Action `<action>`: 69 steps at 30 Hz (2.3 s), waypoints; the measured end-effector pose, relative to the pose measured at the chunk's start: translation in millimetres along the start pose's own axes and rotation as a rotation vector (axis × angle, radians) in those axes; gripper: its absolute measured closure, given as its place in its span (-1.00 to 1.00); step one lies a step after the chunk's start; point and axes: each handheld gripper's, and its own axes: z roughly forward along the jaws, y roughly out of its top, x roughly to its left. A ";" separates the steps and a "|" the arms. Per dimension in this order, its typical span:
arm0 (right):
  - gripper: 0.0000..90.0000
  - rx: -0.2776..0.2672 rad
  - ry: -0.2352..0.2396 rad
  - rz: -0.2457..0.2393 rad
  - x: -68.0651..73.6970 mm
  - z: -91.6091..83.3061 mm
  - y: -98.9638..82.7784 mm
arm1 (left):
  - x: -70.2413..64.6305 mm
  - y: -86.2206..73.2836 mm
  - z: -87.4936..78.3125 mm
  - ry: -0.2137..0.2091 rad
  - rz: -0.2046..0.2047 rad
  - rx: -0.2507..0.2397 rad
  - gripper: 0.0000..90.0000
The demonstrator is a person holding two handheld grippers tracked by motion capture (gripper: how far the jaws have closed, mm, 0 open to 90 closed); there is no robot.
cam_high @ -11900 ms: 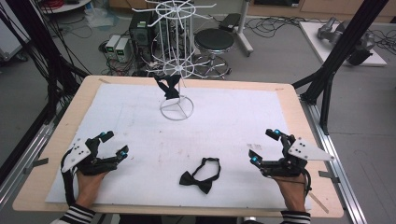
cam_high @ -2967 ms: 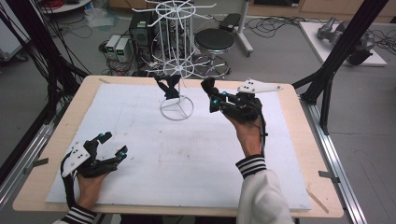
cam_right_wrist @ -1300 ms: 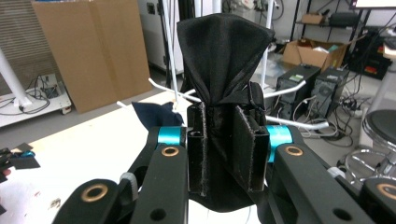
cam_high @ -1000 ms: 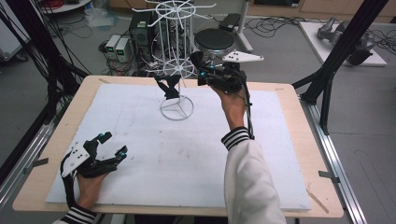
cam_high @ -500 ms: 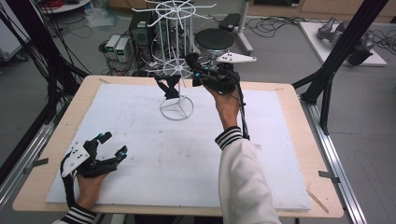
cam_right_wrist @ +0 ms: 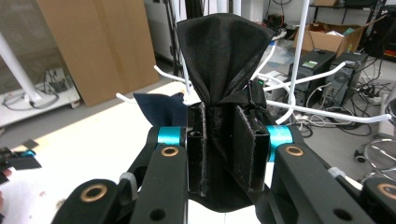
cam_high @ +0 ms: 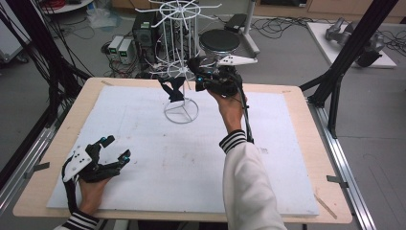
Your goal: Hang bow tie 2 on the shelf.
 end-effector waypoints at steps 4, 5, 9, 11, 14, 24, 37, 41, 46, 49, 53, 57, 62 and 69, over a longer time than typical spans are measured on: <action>0.68 0.012 0.001 -0.007 -0.4 2.5 -0.9 | 0.1 0.0 0.1 0.000 -0.001 -0.002 -0.58; 0.67 0.018 0.002 -0.005 -0.3 2.7 -1.1 | 0.0 -0.1 0.2 0.000 -0.003 -0.003 -0.58; 0.62 0.023 0.011 -0.010 -0.8 4.1 -1.8 | 0.0 -0.1 0.2 0.000 -0.003 -0.003 -0.58; 0.57 0.027 0.015 -0.016 -0.9 4.7 -2.0 | 0.0 -0.1 0.2 0.000 -0.003 -0.003 -0.58; 0.49 0.038 0.011 -0.023 -0.3 5.0 -2.2 | 0.0 -0.1 0.2 0.000 -0.003 -0.003 -0.58; 0.21 0.052 -0.004 -0.049 0.1 3.3 -1.8 | 0.0 -0.1 0.2 0.000 -0.003 -0.003 -0.58; -0.10 0.048 -0.035 -0.083 5.9 -2.7 1.5 | 0.0 0.0 0.1 -0.001 0.000 0.000 -0.58; -0.65 0.040 -0.059 -0.084 11.9 -7.3 3.7 | -0.1 0.0 0.2 0.000 -0.004 -0.002 -0.58; -0.88 0.003 -0.076 -0.146 26.9 -24.6 11.3 | -0.1 -0.1 0.4 0.001 -0.006 -0.003 -0.57; -0.95 -0.021 -0.080 -0.143 31.7 -39.0 14.4 | -0.2 0.0 0.3 0.001 -0.004 -0.002 -0.57; -0.95 -0.118 -0.093 -0.151 34.7 -63.6 8.1 | -0.4 -0.1 0.3 0.003 -0.005 -0.003 -0.58; -0.95 -0.147 -0.106 -0.128 31.7 -93.5 -12.5 | -0.1 0.0 0.0 0.002 -0.001 0.000 -0.58; -0.95 -0.152 -0.185 -0.113 27.5 -137.8 -60.5 | -0.1 0.0 0.4 0.002 -0.005 0.000 -0.58; -0.95 -0.201 -0.297 -0.038 21.3 -190.0 -142.5 | -0.4 -0.1 0.1 0.010 0.001 -0.002 -0.58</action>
